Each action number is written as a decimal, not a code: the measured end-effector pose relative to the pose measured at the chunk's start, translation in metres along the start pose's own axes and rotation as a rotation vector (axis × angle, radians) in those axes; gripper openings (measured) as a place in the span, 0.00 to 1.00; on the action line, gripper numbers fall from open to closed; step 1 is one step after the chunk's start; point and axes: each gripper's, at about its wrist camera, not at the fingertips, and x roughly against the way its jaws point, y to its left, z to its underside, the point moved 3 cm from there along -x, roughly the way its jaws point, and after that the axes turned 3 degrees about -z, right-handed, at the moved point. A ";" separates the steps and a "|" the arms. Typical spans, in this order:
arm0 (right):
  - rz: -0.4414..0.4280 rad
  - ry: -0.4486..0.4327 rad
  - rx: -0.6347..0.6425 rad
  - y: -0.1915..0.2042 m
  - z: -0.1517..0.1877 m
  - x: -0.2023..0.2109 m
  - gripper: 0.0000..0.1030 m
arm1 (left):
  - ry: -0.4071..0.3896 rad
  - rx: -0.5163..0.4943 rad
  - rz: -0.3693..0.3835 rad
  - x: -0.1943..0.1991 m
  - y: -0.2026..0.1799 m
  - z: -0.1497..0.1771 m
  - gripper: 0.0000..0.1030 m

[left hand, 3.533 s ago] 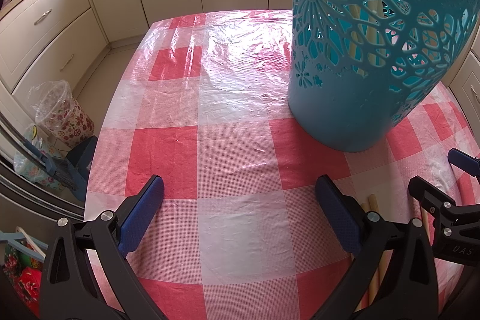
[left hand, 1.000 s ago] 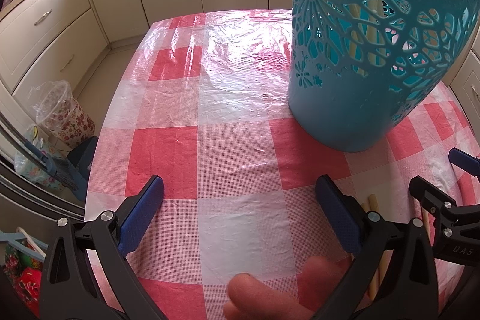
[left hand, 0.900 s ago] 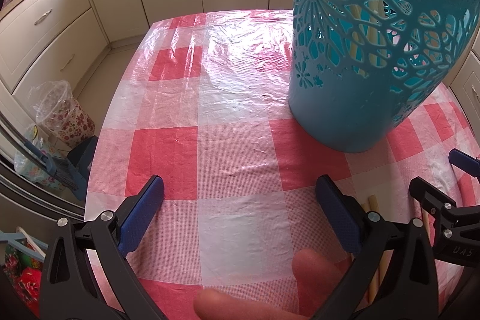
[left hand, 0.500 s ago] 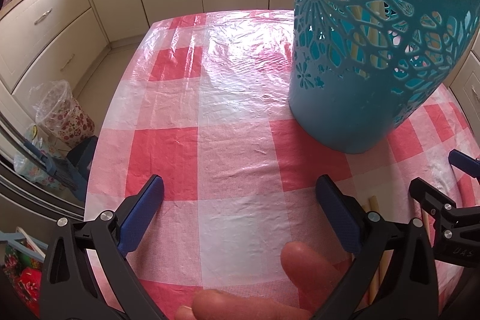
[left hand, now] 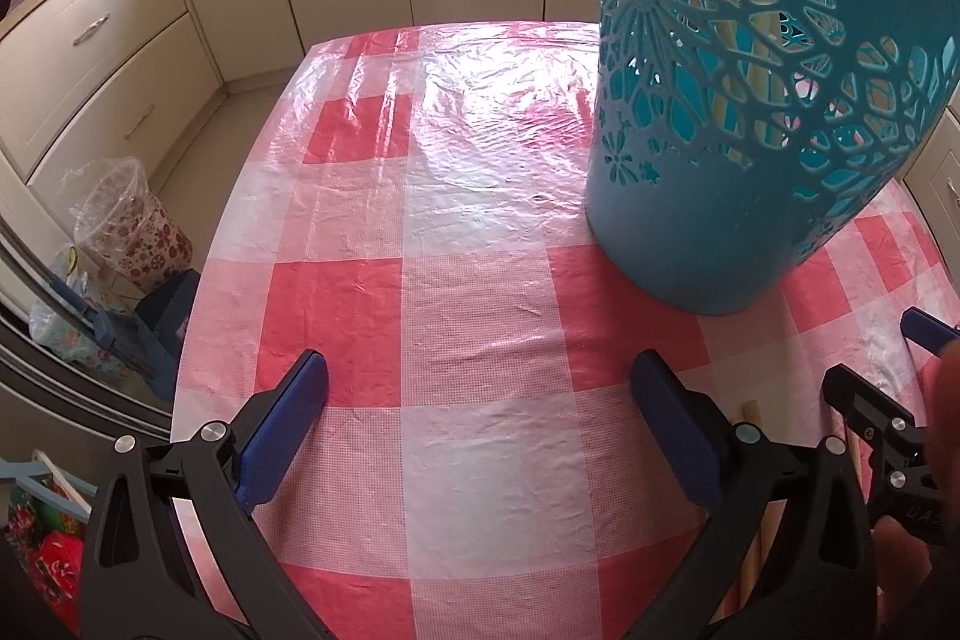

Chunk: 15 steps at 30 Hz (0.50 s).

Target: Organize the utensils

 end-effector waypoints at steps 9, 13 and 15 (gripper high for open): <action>0.000 0.000 0.000 0.000 0.000 0.000 0.94 | 0.001 -0.001 0.000 -0.001 0.000 0.000 0.94; 0.000 0.000 0.000 0.000 0.000 0.000 0.94 | 0.000 -0.001 -0.001 -0.001 -0.001 0.000 0.94; 0.000 0.000 0.000 0.000 0.000 0.000 0.94 | 0.000 0.000 0.000 -0.001 -0.001 0.000 0.94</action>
